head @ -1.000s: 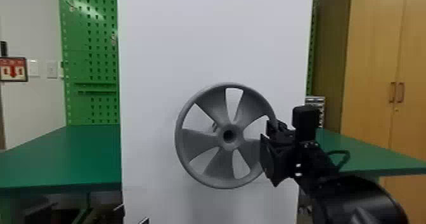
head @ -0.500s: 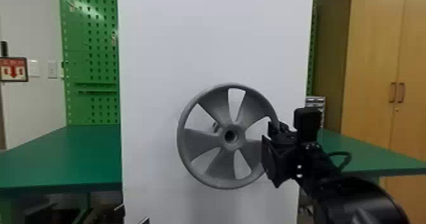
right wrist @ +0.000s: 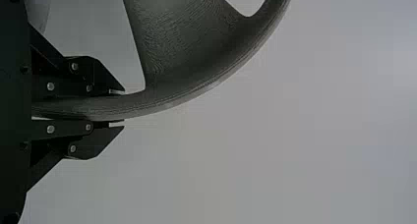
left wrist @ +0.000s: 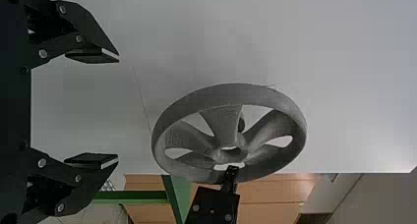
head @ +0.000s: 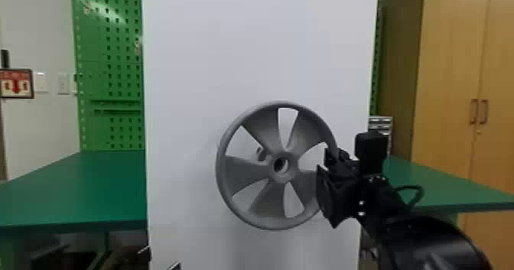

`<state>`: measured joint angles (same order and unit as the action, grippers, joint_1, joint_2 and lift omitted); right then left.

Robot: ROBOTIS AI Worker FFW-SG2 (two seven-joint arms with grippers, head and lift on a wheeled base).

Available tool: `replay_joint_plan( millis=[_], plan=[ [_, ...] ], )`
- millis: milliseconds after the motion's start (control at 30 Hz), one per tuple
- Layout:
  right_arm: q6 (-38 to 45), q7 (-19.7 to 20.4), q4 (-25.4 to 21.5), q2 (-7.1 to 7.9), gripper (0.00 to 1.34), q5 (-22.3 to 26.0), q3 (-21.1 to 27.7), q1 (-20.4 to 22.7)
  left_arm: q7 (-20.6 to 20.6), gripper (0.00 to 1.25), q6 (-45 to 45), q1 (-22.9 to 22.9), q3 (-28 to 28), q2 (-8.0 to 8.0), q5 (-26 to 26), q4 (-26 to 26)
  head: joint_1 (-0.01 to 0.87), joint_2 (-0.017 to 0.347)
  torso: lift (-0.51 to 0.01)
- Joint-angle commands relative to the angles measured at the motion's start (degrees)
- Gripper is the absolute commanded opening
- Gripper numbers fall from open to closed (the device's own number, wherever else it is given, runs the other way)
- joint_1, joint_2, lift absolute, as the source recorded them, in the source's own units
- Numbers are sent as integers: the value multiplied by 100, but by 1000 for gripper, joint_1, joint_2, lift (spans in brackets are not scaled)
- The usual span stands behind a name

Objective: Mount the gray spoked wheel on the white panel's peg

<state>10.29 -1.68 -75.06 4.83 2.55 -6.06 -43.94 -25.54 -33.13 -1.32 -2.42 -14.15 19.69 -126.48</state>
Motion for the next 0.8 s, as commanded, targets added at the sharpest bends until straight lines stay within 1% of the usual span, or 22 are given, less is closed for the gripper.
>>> replay_joint_plan(
  millis=[0,200,433,767],
  plan=[
    [-9,80,0,-17,206,0,-9,0,-4,729,0,0,5,0,0,0,123,-8,-399],
    [-79,414,-26,-52,206,26,-132,44,-4,729,0,9,-4,0,0,0,123,-8,-399],
    [-114,458,9,-52,206,53,-211,0,-4,729,0,0,5,0,-9,0,123,-8,-399],
    [-211,564,123,-61,206,53,-202,-27,5,729,0,-9,5,0,-9,0,123,-8,-399]
  ],
)
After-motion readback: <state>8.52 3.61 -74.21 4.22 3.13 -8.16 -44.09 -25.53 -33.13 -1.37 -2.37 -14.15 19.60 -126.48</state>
